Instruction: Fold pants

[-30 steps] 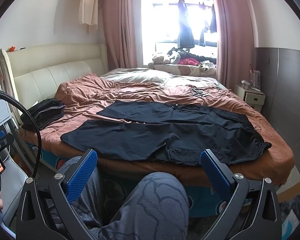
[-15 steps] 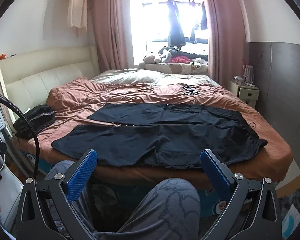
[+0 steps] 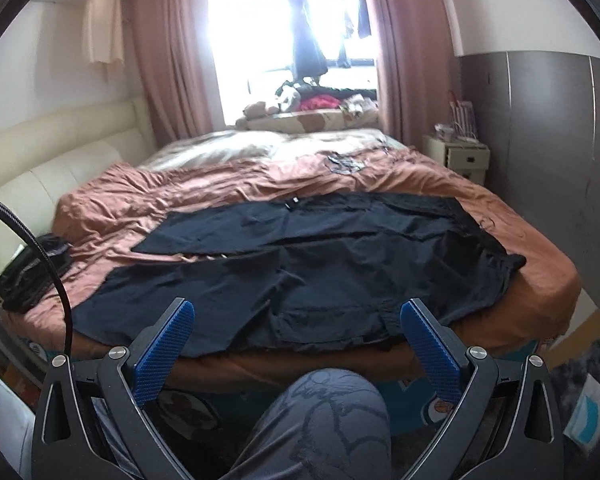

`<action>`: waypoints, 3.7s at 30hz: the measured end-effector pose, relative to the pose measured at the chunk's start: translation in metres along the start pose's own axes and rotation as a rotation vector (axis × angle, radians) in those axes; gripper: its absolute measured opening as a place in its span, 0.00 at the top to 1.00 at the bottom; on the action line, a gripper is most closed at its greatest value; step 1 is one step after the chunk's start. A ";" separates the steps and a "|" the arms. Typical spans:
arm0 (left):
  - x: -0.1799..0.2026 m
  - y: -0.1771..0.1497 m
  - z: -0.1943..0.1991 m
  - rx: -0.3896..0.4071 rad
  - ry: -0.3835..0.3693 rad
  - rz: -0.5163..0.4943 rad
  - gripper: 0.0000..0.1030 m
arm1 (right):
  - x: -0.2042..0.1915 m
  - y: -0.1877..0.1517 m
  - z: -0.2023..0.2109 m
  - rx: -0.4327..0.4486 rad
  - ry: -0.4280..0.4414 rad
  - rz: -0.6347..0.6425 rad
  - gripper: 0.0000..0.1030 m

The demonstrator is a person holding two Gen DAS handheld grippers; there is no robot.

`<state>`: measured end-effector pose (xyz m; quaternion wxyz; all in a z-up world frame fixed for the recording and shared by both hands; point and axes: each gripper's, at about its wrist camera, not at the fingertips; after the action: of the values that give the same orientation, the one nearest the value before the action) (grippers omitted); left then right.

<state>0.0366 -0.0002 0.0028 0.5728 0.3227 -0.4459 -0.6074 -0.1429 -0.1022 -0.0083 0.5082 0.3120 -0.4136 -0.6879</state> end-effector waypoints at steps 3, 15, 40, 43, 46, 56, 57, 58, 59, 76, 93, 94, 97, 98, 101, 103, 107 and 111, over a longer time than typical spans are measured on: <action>-0.008 -0.003 -0.016 -0.019 0.037 0.012 0.00 | -0.011 0.009 -0.013 -0.030 -0.030 0.003 0.00; -0.028 -0.008 -0.088 -0.232 0.054 -0.006 0.00 | -0.011 0.033 -0.071 -0.147 -0.105 -0.053 0.00; -0.104 -0.039 -0.193 -0.409 -0.052 0.257 0.00 | 0.064 0.029 -0.157 -0.221 -0.177 -0.213 0.00; -0.116 -0.043 -0.200 -0.407 -0.061 0.320 0.03 | 0.081 0.025 -0.167 -0.225 -0.167 -0.246 0.00; -0.129 -0.048 -0.207 -0.426 -0.040 0.362 0.17 | 0.095 0.020 -0.178 -0.246 -0.179 -0.280 0.00; -0.158 -0.060 -0.231 -0.485 0.032 0.459 0.43 | 0.129 0.009 -0.189 -0.261 -0.212 -0.323 0.08; -0.159 -0.059 -0.232 -0.485 0.038 0.457 0.45 | 0.132 0.008 -0.191 -0.264 -0.207 -0.335 0.11; -0.161 -0.058 -0.233 -0.481 0.044 0.457 0.46 | 0.136 0.008 -0.193 -0.271 -0.200 -0.348 0.14; -0.164 -0.057 -0.234 -0.475 0.049 0.458 0.47 | 0.138 0.007 -0.194 -0.276 -0.200 -0.354 0.14; -0.173 -0.026 -0.233 -0.383 0.162 0.430 0.94 | 0.212 0.014 -0.218 -0.270 -0.183 -0.526 0.38; -0.160 0.012 -0.236 -0.333 0.173 0.371 0.94 | 0.243 0.051 -0.242 -0.207 -0.124 -0.539 0.98; -0.160 0.016 -0.237 -0.329 0.171 0.368 0.94 | 0.243 0.056 -0.239 -0.195 -0.124 -0.531 0.98; -0.157 0.028 -0.241 -0.312 0.162 0.352 0.94 | 0.244 0.064 -0.233 -0.174 -0.127 -0.520 0.98; -0.156 0.032 -0.242 -0.306 0.160 0.347 0.94 | 0.244 0.067 -0.231 -0.168 -0.129 -0.517 0.98; -0.156 0.046 -0.248 -0.296 0.149 0.335 0.94 | 0.245 0.074 -0.228 -0.158 -0.131 -0.511 0.99; -0.154 0.057 -0.251 -0.287 0.140 0.326 0.94 | 0.242 0.079 -0.226 -0.153 -0.129 -0.506 0.99; -0.149 0.081 -0.262 -0.271 0.132 0.279 0.94 | 0.240 0.095 -0.228 -0.132 -0.119 -0.491 0.99; -0.148 0.101 -0.277 -0.266 0.137 0.263 0.94 | 0.240 0.112 -0.230 -0.107 -0.113 -0.476 0.99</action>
<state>0.3485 0.1032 -0.0317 0.7138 0.2237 -0.3598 -0.5577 0.0332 -0.4054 -0.0173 0.3238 0.3343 -0.3192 -0.8256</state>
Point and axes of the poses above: each gripper's, at about its wrist camera, not at the fingertips, and z roughly against the way its jaws point, x to its right, y to its top, and after that the axes turned 10 degrees about -y, right-handed
